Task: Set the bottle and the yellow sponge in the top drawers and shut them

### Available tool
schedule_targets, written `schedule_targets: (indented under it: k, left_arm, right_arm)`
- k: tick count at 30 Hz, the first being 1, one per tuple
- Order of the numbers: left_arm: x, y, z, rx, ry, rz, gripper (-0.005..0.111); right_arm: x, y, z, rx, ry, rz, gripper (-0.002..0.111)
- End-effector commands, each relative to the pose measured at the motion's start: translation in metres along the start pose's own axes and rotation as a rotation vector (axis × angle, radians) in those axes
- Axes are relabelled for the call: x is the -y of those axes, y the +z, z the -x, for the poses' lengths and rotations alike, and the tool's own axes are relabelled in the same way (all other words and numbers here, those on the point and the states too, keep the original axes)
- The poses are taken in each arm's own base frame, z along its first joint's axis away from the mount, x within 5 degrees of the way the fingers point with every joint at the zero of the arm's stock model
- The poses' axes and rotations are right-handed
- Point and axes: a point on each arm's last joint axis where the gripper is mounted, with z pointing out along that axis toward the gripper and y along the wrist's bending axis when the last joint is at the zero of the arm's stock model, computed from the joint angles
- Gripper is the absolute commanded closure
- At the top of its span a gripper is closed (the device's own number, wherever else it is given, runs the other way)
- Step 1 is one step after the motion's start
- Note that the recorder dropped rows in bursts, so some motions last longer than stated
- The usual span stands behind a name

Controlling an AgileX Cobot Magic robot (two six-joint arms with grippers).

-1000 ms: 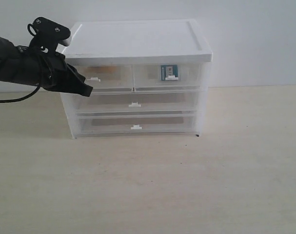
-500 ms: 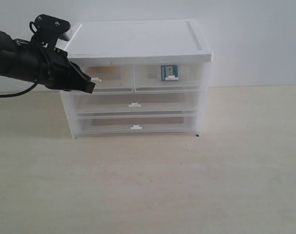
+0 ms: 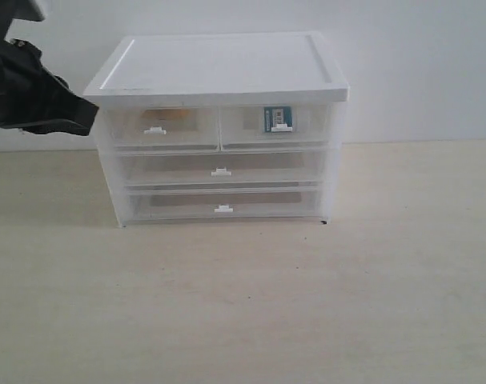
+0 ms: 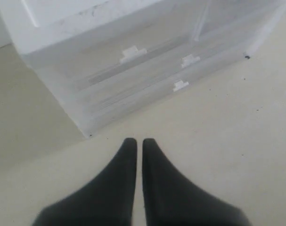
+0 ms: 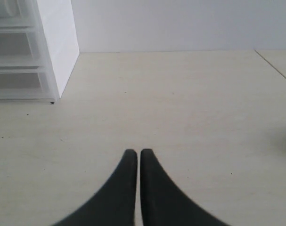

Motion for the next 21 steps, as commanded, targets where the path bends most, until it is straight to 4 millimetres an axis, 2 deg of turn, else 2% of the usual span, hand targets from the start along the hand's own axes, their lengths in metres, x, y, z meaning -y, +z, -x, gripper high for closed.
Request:
schedule_targets:
  k: [1,5,9,17,21]
  left_arm:
    - [0.005,-0.03,-0.011,0.074,-0.067,0.033,0.102]
    - [0.011,-0.056,-0.025,0.177,-0.088,0.06,0.102]
    - [0.017,-0.071,-0.044,0.179,-0.049,0.07,0.102]
    - [0.031,-0.091,-0.093,0.035,-0.03,0.029,0.102]
    - [0.032,-0.092,-0.105,0.093,-0.034,0.047,0.102]
  right_arm:
    - [0.0,0.0,-0.001,0.008,-0.001,0.0,0.108]
    - [0.0,0.0,-0.001,0.008,-0.001,0.0,0.108]
    - [0.0,0.0,-0.001,0.008,-0.001,0.0,0.108]
    - [0.0,0.0,-0.001,0.008,-0.001,0.0,0.108]
    - [0.0,0.0,-0.001,0.008,-0.001,0.0,0.108]
